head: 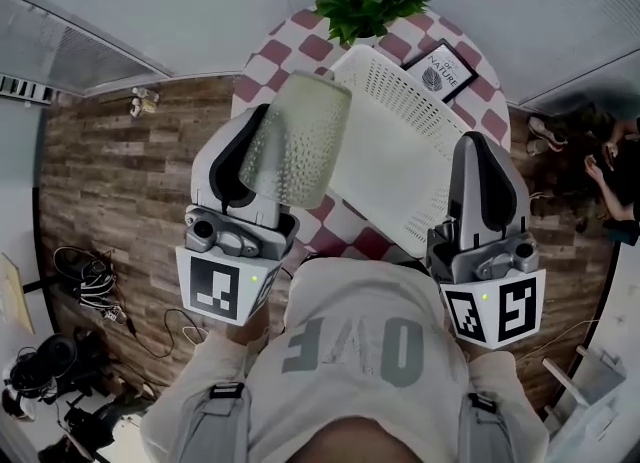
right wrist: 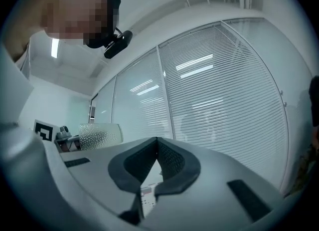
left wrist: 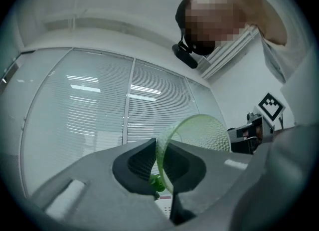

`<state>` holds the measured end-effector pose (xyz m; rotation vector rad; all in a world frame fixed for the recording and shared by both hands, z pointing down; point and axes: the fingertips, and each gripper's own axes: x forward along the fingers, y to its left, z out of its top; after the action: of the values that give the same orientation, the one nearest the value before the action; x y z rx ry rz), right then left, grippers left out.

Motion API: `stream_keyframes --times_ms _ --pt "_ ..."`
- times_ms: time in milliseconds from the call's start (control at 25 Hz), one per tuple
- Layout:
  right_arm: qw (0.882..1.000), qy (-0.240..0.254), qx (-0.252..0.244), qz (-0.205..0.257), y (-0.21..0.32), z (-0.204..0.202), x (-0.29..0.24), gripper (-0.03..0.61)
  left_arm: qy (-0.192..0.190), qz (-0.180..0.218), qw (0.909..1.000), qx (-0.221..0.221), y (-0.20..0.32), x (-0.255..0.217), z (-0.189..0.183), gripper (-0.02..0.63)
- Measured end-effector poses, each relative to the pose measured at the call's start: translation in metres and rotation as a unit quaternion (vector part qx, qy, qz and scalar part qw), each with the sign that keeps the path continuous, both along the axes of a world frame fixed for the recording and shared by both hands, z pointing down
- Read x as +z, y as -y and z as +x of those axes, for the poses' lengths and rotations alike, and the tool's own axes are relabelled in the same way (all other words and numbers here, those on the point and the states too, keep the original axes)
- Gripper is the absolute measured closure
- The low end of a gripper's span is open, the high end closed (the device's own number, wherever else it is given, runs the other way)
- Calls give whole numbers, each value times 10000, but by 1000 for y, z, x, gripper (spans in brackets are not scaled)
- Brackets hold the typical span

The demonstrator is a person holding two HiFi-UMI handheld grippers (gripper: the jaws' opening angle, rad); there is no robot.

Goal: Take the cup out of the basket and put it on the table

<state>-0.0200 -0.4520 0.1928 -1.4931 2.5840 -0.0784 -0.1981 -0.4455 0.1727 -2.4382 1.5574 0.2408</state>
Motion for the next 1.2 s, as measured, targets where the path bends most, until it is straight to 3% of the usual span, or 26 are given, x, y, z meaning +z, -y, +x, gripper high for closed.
stream_keyframes --times_ms 240,560,760,1200 --pt "9997 69 -36 -244 3 -4 13 571 -39 -77 9989 -471 6 13 -8 592" --pt "9992 -46 -59 -402 8 -4 27 571 -36 -143 9989 -437 7 15 -4 592" --pt "9985 150 -259 -468 5 -9 28 571 -17 -130 9991 -409 7 13 -1 592" --pt "9989 82 -142 -433 7 -1 30 571 -16 -5 9993 -372 6 6 3 592"
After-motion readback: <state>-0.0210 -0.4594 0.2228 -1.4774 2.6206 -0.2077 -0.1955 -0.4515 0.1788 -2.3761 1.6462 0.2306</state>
